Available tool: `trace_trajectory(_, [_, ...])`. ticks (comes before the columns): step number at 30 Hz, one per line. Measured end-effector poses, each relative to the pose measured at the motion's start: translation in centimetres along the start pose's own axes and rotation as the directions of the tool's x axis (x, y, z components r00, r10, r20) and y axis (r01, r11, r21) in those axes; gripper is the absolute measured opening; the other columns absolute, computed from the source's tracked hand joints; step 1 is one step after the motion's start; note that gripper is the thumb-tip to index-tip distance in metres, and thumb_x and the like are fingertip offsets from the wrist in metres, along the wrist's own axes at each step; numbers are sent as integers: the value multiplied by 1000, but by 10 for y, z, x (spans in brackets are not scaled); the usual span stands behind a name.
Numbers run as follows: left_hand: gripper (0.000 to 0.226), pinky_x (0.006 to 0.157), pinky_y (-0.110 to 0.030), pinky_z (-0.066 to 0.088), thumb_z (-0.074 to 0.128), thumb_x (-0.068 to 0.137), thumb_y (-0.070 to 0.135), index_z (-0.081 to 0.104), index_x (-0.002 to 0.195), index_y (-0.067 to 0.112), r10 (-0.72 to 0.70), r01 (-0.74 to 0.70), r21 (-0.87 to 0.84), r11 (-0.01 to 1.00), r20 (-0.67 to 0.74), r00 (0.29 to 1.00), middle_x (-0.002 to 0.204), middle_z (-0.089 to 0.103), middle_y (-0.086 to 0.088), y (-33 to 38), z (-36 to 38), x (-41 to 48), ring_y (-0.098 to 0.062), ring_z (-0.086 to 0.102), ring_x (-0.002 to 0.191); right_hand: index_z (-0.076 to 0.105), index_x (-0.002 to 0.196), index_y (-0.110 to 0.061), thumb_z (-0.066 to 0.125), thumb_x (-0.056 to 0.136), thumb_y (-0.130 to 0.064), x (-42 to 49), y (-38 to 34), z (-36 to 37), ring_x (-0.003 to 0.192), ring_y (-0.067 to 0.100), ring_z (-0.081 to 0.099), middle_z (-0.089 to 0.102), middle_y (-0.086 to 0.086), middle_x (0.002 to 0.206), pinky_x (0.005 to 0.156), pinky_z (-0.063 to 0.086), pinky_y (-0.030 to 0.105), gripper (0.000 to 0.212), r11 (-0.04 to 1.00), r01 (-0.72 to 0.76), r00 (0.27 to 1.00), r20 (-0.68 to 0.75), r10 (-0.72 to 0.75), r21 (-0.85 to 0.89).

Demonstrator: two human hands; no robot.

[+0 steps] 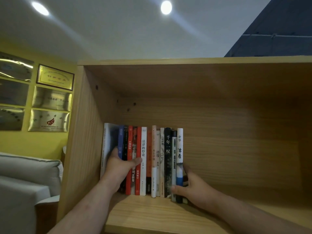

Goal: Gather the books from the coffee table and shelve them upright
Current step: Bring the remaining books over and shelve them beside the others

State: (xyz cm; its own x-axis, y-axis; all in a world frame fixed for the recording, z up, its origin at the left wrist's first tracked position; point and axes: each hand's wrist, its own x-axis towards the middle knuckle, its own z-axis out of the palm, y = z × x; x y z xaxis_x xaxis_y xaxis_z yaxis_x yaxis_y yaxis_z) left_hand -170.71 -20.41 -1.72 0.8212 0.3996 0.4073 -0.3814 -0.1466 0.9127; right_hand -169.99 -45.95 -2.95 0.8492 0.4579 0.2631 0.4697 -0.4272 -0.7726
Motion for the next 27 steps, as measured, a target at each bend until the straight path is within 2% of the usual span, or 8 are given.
trace_trajectory(2, [60, 75, -38, 53, 84, 76, 13, 50, 123, 30, 12, -12, 12, 1000, -31, 999, 105, 68, 3, 1, -2, 2, -14, 67, 91, 33, 130, -49, 68, 95, -20, 5, -2, 4, 93, -8, 65, 66, -17, 113, 68, 53, 7, 57, 1000, -3, 1000, 14, 3, -16])
trace_trajectory(5, [63, 70, -34, 52, 81, 81, 17, 42, 129, 29, 51, -46, 71, 996, -78, 996, 101, 63, 8, 0, -5, 1, -10, 63, 83, 40, 130, -41, 65, 97, -19, 14, -6, 9, 100, -2, 64, 66, -15, 115, 91, 54, 19, 47, 999, -5, 1000, 17, 5, -44])
trace_trajectory(7, [71, 74, -35, 56, 80, 81, 21, 37, 137, 28, 86, -71, 133, 989, -104, 991, 107, 63, 7, -3, -4, -2, -12, 66, 90, 37, 132, -41, 66, 97, -21, 19, -7, 10, 100, -1, 63, 64, -16, 111, 96, 51, 22, 49, 999, -21, 999, 33, 23, -50])
trace_trajectory(12, [90, 97, -52, 55, 80, 74, 42, 29, 146, 25, 207, -124, 337, 933, -222, 953, 126, 59, -1, -2, 2, -11, -24, 61, 119, 24, 137, -48, 64, 98, -31, 19, 1, 11, 91, -11, 59, 59, -26, 107, 66, 45, 2, 58, 998, 18, 999, 27, -17, -68])
trace_trajectory(17, [87, 87, -49, 59, 58, 87, 59, 21, 152, 13, 243, -13, 624, 781, -284, 928, 134, 54, -14, 4, 6, -19, -32, 62, 116, 25, 129, -51, 64, 98, -30, 21, 4, 13, 93, -10, 58, 57, -26, 109, 68, 43, 3, 54, 998, 35, 999, 4, -35, -59])
trace_trajectory(21, [93, 101, -42, 51, 54, 91, 58, 16, 153, 2, 297, 60, 781, 622, -305, 905, 142, 41, -19, 12, 10, -28, -31, 50, 126, 23, 131, -51, 64, 98, -32, 20, 5, 12, 93, -10, 58, 57, -27, 106, 69, 42, 4, 56, 995, 42, 999, 4, -42, -88])
trace_trajectory(24, [93, 110, -41, 40, 53, 91, 53, 9, 157, 4, 443, 17, 899, 437, -232, 866, 147, 37, -16, 13, 2, -42, -28, 41, 132, 21, 130, -52, 64, 98, -33, 20, 6, 11, 90, -10, 59, 55, -28, 104, 63, 43, 1, 58, 993, 42, 999, -12, -43, -109])
trace_trajectory(27, [96, 118, -43, 29, 58, 90, 50, 1, 159, 15, 394, 41, 884, 466, -249, 885, 159, 17, -13, 8, -12, -60, -30, 23, 146, 25, 130, -50, 65, 97, -31, 20, 6, 12, 90, -10, 60, 56, -27, 104, 62, 43, 0, 56, 990, 49, 998, -33, -54, -128])
